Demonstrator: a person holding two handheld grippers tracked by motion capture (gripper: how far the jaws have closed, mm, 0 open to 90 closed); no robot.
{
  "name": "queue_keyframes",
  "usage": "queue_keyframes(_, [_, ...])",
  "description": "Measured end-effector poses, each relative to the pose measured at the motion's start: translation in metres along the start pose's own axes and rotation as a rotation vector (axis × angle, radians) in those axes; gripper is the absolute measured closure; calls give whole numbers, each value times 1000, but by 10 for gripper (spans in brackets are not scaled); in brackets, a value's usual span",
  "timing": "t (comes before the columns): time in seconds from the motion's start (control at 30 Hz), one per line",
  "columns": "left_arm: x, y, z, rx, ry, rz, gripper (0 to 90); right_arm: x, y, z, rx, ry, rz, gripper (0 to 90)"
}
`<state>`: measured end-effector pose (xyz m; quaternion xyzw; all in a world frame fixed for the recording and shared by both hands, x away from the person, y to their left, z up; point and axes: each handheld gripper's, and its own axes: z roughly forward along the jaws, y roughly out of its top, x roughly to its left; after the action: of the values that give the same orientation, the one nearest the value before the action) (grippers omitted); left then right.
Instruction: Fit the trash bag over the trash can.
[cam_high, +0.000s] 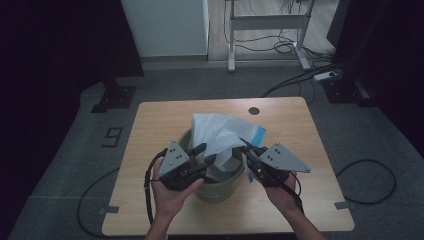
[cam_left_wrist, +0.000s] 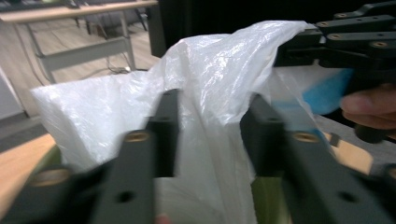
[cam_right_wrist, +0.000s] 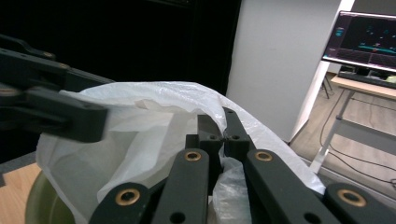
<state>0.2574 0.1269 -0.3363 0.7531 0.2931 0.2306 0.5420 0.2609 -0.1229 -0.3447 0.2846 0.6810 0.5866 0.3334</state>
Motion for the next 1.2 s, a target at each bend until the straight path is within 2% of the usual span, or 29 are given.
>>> queue_keyframes(0.1, [1, -4, 1, -11, 22, 3, 816, 2, -2, 2, -1, 18, 15, 878])
queue_keyframes(0.17, [2, -7, 0, -26, 34, -14, 883, 4, -4, 3, -1, 26, 26, 817])
queue_keyframes(0.23, [5, -11, -1, -35, 49, -33, 896, 6, -8, 3, -7, 23, 37, 707])
queue_keyframes(0.27, [7, -12, -1, -35, 62, -40, 898, 8, -10, 3, -6, 10, 39, 619])
queue_keyframes(0.33, [11, -15, -3, -41, 77, -65, 899, 15, -17, 1, -7, -39, 39, 459])
queue_keyframes(0.43, [18, -18, -6, -51, 99, -96, 900, 25, -30, -5, 7, -54, 49, 347])
queue_keyframes(0.57, [26, -22, -10, -54, 116, -123, 900, 35, -47, -22, -14, -29, 76, 328])
queue_keyframes(0.63, [30, -25, -14, -54, 123, -136, 900, 37, -55, -31, -15, -17, 71, 325])
queue_keyframes(0.73, [34, -28, -18, -59, 131, -154, 900, 35, -65, -43, -26, -2, 82, 324])
queue_keyframes(0.83, [37, -31, -20, -58, 136, -168, 900, 29, -71, -52, -28, 7, 116, 326])
queue_keyframes(1.0, [41, -36, -23, -60, 136, -185, 900, 13, -76, -57, -19, -17, 160, 338])
queue_keyframes(1.2, [43, -38, -25, -65, 134, -195, 900, -6, -73, -46, 20, -56, 205, 377])
